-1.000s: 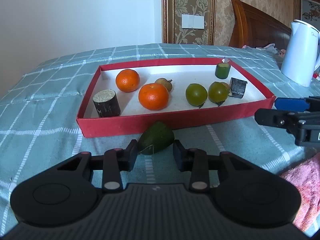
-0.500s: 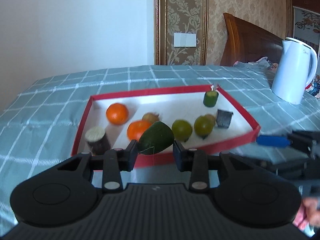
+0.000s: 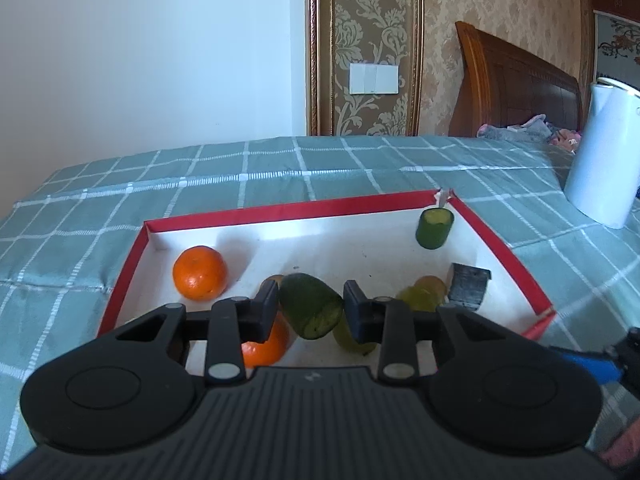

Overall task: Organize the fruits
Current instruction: 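Carry the avocado into the tray and open the left tool, then withdraw the left tool from the tray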

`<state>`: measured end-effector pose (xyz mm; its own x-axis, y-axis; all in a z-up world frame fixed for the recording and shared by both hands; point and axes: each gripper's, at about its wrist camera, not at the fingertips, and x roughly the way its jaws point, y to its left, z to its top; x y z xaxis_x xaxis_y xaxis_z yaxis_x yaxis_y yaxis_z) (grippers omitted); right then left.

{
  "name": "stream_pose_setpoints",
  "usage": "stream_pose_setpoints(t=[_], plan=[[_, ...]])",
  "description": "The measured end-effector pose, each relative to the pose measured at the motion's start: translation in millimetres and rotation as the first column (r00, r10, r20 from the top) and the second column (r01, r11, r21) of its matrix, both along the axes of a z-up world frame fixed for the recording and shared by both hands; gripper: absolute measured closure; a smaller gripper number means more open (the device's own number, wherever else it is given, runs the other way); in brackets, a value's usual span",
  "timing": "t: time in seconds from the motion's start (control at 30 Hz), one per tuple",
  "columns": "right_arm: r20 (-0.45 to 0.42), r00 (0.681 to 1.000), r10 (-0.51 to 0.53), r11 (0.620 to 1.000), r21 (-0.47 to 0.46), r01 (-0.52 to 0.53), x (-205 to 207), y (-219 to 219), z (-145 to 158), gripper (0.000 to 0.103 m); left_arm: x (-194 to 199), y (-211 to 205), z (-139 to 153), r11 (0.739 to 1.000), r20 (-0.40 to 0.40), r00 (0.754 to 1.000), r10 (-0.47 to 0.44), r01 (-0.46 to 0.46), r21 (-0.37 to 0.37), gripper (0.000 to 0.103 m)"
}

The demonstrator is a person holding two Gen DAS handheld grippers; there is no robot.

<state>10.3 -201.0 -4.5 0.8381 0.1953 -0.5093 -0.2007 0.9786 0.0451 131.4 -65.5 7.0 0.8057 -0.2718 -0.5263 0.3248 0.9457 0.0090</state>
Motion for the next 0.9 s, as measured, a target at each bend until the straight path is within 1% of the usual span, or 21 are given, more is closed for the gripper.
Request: stream_pose_setpoints(t=[0.2, 0.23, 0.33, 0.37, 0.43, 0.5, 0.73, 0.77, 0.83, 0.9], plan=[[-0.014, 1.000, 0.010, 1.000, -0.012, -0.011, 1.8, 1.7, -2.1, 0.031, 6.1, 2.9, -3.7, 1.000, -0.011, 1.000, 0.007, -0.007, -0.018, 0.070], [-0.015, 1.000, 0.012, 1.000, -0.014, -0.012, 1.8, 2.0, -2.3, 0.031, 6.0, 3.3, -3.8, 1.000, -0.009, 1.000, 0.012, -0.012, -0.020, 0.065], [-0.014, 1.000, 0.011, 1.000, -0.023, -0.011, 1.9, 2.3, -3.3, 0.031, 4.3, 3.5, -3.4, 1.000, 0.008, 1.000, 0.022, -0.022, -0.018, 0.054], [-0.014, 1.000, 0.009, 1.000, -0.023, -0.009, 2.0, 2.0, -3.7, 0.031, 3.8, 3.6, -3.2, 1.000, 0.011, 1.000, 0.025, -0.025, -0.014, 0.052], [-0.018, 1.000, 0.005, 1.000, -0.024, -0.005, 2.8, 2.3, -4.6, 0.031, 1.5, 5.6, -1.9, 0.999, 0.022, 0.999, 0.033, -0.033, -0.020, 0.043], [-0.019, 1.000, 0.001, 1.000, -0.027, -0.002, 2.9, 2.2, -5.4, 0.031, -0.3, 7.5, -0.1, 0.999, 0.029, 0.999, 0.042, -0.041, -0.025, 0.041], [-0.021, 1.000, -0.011, 0.999, -0.036, 0.011, 3.9, 2.1, -6.7, 0.030, -11.9, 13.4, 2.2, 0.998, 0.028, 0.998, 0.052, -0.052, -0.019, 0.040], [-0.019, 1.000, -0.015, 0.999, -0.037, 0.015, 3.8, 1.9, -6.7, 0.030, -16.1, 15.4, 2.8, 0.998, 0.029, 0.998, 0.058, -0.057, -0.023, 0.038], [-0.017, 1.000, -0.022, 0.999, -0.040, 0.021, 3.7, 1.7, -6.7, 0.030, -26.2, 18.5, 4.5, 0.997, 0.045, 0.996, 0.083, -0.082, -0.015, 0.025], [-0.017, 0.999, -0.029, 0.999, -0.040, 0.028, 4.3, 1.6, -7.0, 0.027, -39.9, 21.7, 7.0, 0.994, 0.071, 0.992, 0.107, -0.107, -0.001, 0.022]])
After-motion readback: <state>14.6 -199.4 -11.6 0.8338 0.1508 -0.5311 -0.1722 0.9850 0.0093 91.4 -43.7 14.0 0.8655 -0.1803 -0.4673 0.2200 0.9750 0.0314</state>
